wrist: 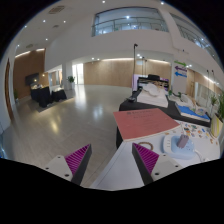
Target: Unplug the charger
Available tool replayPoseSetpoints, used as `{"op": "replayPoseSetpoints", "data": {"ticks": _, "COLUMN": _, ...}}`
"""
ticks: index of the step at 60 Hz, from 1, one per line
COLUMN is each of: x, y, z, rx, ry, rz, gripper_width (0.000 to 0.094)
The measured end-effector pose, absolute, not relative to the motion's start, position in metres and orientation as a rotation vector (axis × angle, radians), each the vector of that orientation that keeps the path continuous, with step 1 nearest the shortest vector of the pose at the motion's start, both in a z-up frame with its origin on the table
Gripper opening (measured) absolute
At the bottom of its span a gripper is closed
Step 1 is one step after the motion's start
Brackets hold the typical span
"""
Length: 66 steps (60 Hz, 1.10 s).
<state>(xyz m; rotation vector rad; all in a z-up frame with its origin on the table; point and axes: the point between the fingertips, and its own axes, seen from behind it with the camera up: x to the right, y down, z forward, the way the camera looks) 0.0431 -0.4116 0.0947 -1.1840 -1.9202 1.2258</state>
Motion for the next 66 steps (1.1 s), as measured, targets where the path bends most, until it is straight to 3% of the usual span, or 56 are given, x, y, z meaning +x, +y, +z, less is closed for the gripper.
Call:
{"op": "replayPoseSetpoints", "data": {"ticks": 19, "x": 0.028, "y": -0.384, "z": 0.09, "rx": -1.224, "ry": -1.87, "rz": 1.169, "gripper_width": 0.0855}}
{"op": "replayPoseSetpoints", "data": {"ticks": 45, "x": -0.016, "y": -0.23, "z": 0.076, "rx": -1.427, "ry": -1.618, "rz": 0.97, "gripper_width": 0.0859}}
{"op": "replayPoseSetpoints", "data": {"ticks": 66, "x": -0.045, "y": -0.178, "z": 0.067, "rx": -1.508, "ry": -1.478, "rz": 0.921, "gripper_width": 0.0856}}
